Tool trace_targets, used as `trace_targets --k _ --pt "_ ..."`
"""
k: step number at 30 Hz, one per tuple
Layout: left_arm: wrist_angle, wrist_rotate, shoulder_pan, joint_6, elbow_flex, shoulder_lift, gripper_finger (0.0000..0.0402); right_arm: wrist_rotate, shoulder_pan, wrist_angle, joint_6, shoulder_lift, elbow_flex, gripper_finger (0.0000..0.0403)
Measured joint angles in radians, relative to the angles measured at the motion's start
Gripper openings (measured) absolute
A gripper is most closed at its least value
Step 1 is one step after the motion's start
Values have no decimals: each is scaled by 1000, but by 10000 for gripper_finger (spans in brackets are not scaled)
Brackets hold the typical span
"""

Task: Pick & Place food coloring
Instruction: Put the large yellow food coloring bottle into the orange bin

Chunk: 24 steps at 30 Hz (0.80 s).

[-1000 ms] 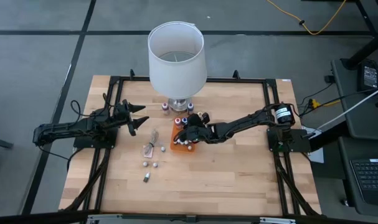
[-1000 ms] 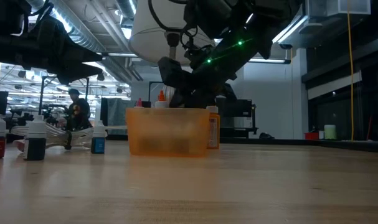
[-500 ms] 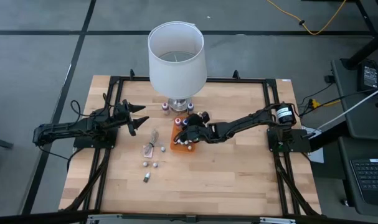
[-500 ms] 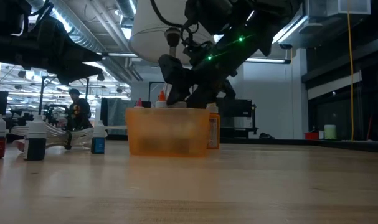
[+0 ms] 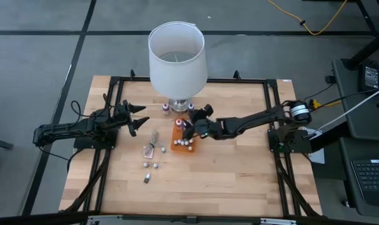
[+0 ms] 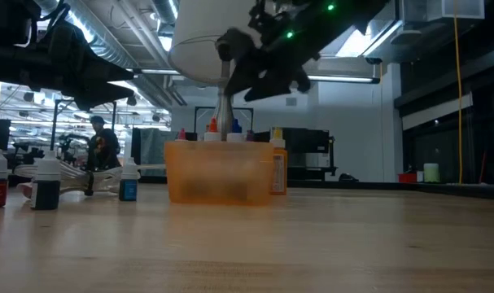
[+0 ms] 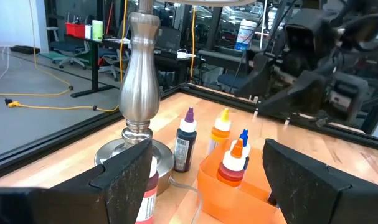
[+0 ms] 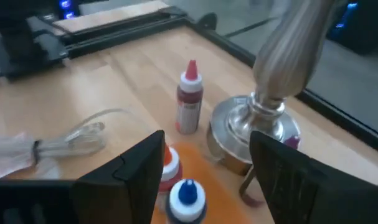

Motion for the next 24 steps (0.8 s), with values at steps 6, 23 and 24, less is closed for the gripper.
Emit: trace_targets --k 6,23,24 --pt "0 0 0 0 0 0 294 -187 -26 -85 -91 -127 -63 236" --pt "0 -1 0 0 0 0 294 -669 -223 -235 -358 -420 -399 236" --pt "0 -1 0 0 0 0 294 -682 -239 -236 -371 -425 -410 236"
